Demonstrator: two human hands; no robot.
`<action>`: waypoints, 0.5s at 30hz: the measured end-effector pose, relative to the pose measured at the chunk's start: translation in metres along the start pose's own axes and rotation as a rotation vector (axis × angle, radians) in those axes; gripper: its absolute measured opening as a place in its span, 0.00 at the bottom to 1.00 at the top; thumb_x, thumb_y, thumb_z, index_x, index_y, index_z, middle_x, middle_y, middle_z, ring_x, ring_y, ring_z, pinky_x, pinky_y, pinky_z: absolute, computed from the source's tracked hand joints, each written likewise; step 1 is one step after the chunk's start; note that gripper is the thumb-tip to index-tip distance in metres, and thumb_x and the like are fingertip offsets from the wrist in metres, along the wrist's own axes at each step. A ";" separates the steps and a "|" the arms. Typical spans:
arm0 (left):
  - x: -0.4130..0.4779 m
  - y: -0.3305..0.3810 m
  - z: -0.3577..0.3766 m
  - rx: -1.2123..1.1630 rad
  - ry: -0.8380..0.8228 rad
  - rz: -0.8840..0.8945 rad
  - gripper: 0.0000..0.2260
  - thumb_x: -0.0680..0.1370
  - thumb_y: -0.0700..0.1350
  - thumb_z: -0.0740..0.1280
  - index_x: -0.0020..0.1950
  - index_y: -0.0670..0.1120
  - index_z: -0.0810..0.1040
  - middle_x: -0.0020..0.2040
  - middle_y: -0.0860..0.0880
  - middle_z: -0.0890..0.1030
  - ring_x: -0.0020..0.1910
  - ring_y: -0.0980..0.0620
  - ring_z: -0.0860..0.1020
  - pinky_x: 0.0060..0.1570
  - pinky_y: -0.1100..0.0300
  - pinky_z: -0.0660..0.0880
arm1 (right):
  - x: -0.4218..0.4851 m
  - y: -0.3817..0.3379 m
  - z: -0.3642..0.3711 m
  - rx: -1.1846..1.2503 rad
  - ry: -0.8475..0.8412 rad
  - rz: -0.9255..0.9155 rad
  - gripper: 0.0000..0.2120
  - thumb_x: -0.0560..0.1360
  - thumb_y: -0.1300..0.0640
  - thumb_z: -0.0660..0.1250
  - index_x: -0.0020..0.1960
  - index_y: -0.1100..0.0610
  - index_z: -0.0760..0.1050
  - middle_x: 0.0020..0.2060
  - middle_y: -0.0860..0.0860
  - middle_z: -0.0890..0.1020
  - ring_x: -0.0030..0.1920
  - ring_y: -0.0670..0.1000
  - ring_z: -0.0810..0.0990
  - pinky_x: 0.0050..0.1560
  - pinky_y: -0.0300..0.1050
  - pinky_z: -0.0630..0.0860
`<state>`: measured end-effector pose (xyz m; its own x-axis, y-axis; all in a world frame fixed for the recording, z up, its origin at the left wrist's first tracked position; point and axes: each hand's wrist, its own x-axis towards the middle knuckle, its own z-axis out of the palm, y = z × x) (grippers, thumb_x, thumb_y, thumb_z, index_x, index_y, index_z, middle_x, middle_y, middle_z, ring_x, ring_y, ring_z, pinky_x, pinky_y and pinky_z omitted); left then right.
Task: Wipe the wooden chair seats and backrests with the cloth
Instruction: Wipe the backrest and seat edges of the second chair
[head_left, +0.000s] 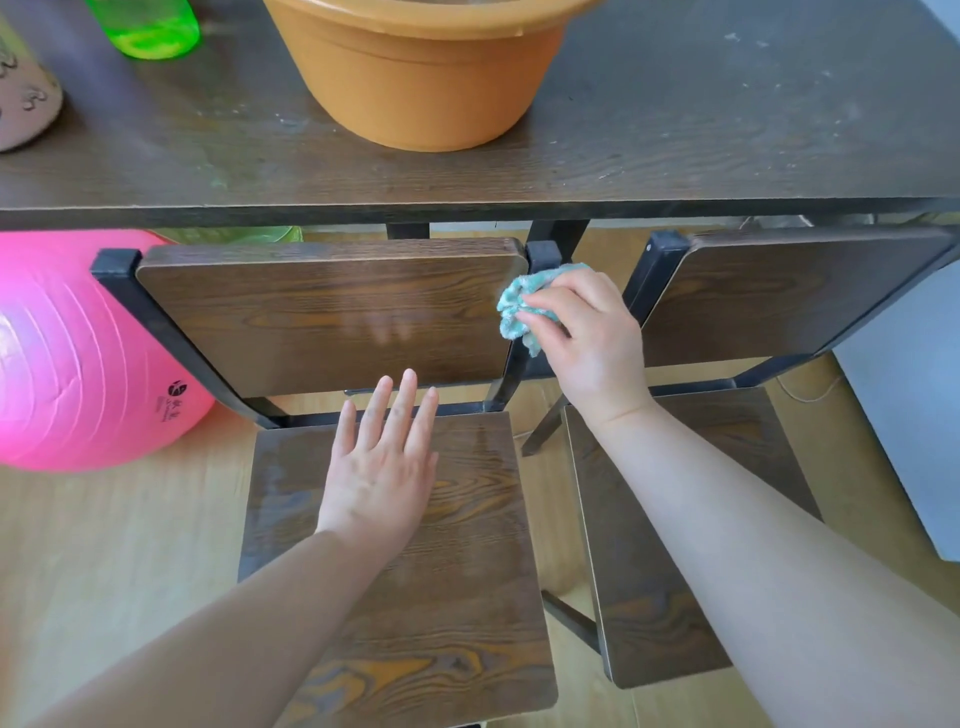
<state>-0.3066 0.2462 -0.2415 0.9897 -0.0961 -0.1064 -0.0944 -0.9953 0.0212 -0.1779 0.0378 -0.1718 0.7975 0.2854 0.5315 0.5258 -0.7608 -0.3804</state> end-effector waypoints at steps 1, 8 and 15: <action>0.001 0.000 0.002 -0.002 -0.004 -0.006 0.29 0.82 0.53 0.56 0.81 0.46 0.52 0.81 0.43 0.53 0.80 0.42 0.51 0.75 0.39 0.55 | -0.002 0.001 0.003 0.013 0.003 0.019 0.08 0.74 0.58 0.73 0.51 0.61 0.82 0.48 0.55 0.81 0.52 0.53 0.79 0.51 0.41 0.77; 0.005 0.001 0.023 -0.034 -0.055 -0.045 0.29 0.82 0.52 0.57 0.81 0.46 0.52 0.81 0.44 0.53 0.80 0.43 0.51 0.75 0.39 0.55 | -0.044 0.017 0.040 0.058 -0.057 0.120 0.05 0.74 0.60 0.73 0.44 0.62 0.81 0.45 0.55 0.80 0.48 0.56 0.80 0.48 0.40 0.75; 0.011 -0.001 0.053 -0.068 -0.074 -0.068 0.28 0.82 0.52 0.56 0.81 0.46 0.53 0.81 0.44 0.52 0.80 0.43 0.50 0.75 0.40 0.54 | -0.105 0.045 0.096 0.067 -0.240 0.317 0.04 0.73 0.61 0.73 0.44 0.61 0.81 0.45 0.54 0.80 0.48 0.54 0.79 0.46 0.48 0.79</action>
<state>-0.3012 0.2454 -0.2950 0.9826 -0.0312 -0.1833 -0.0170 -0.9968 0.0785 -0.2096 0.0294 -0.3173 0.9656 0.1769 0.1908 0.2544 -0.7955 -0.5500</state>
